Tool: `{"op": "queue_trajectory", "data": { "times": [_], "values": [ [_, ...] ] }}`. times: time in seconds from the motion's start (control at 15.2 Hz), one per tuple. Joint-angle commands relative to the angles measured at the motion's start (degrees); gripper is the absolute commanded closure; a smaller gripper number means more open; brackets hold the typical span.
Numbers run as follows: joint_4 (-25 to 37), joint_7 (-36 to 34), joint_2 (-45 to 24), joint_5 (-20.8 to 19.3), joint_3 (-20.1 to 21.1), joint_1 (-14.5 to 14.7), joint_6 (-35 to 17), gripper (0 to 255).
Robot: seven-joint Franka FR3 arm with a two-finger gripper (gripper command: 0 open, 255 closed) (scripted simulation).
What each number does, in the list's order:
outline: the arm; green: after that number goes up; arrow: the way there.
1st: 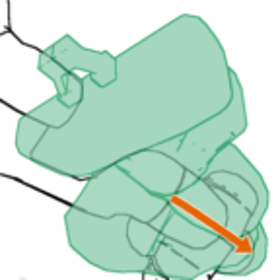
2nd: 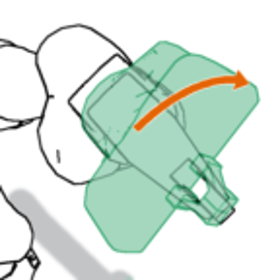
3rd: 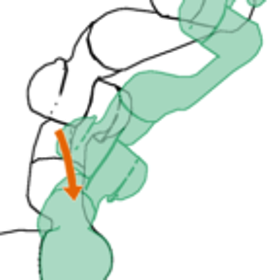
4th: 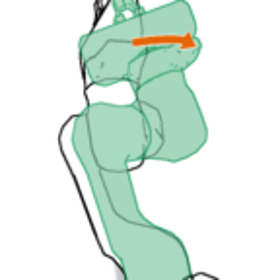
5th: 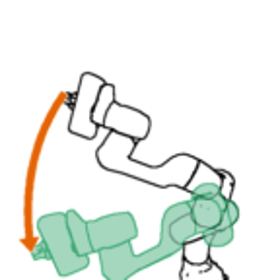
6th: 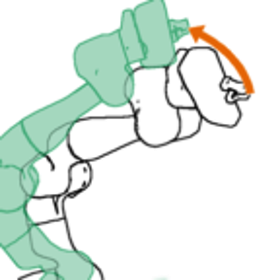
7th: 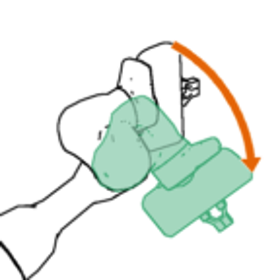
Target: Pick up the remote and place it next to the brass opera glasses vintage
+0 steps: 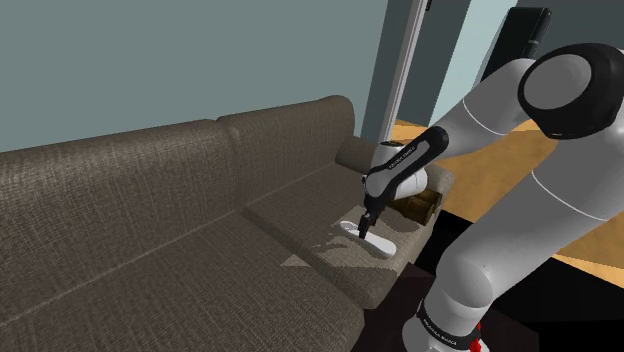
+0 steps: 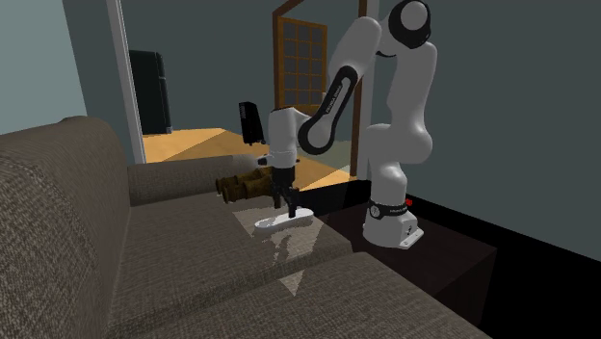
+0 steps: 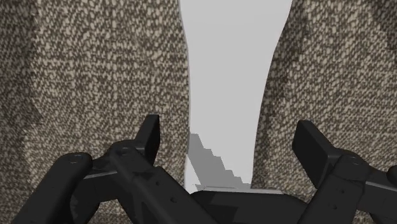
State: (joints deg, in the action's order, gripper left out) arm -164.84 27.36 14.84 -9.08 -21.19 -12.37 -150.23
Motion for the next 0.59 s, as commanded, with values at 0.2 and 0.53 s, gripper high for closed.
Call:
{"op": "queue_trajectory", "data": {
  "times": [0.2, 0.53],
  "values": [
    [1.72, -1.37, 8.41, -1.58, 1.58, -1.4, 10.08, 0],
    [1.72, -1.36, 8.41, -1.58, 1.59, -1.41, 10.08, 0]
  ]
}}
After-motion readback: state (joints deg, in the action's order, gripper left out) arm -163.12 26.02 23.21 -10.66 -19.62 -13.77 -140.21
